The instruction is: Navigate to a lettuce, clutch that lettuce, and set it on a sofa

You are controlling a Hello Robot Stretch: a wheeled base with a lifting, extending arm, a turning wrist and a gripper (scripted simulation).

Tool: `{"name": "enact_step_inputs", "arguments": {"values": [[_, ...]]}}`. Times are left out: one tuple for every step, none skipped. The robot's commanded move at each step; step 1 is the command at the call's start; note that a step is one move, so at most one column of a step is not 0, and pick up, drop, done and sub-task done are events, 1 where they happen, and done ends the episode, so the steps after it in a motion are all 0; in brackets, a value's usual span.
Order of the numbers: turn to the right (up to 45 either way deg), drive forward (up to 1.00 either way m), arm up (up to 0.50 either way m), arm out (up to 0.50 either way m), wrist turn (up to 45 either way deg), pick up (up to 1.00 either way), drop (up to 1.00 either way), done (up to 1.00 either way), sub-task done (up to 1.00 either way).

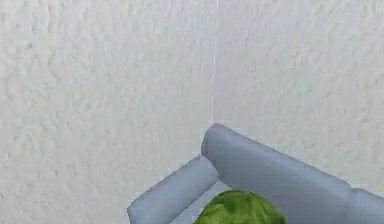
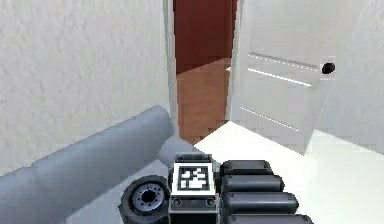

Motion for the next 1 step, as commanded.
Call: {"name": "enact_step_inputs", "arguments": {"values": [[-39.0,0.00,0.00,0.00,0.0,0.00,0.00,0.00,0.00]]}}
